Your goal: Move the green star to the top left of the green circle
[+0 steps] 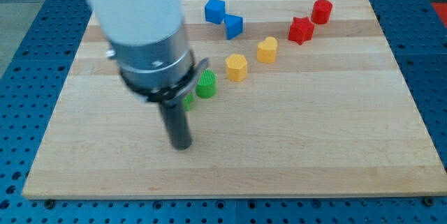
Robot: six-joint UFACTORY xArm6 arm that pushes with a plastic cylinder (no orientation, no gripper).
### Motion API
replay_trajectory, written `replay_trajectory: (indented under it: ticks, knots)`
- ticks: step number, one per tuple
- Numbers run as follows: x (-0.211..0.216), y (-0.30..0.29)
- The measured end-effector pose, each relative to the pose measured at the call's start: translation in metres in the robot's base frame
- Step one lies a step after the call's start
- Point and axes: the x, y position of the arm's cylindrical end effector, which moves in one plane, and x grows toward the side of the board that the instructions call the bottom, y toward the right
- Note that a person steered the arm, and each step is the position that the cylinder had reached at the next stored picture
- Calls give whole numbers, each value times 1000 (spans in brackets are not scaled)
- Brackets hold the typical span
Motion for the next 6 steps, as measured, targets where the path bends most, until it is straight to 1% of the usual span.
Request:
replay_trajectory:
  ticks: [1,2,3,4,5,6]
  knots:
    - [-25,4]
    - [-45,-12]
    - [-73,-16]
    - [-95,-35]
    - [-97,-43]
    - [-77,-83]
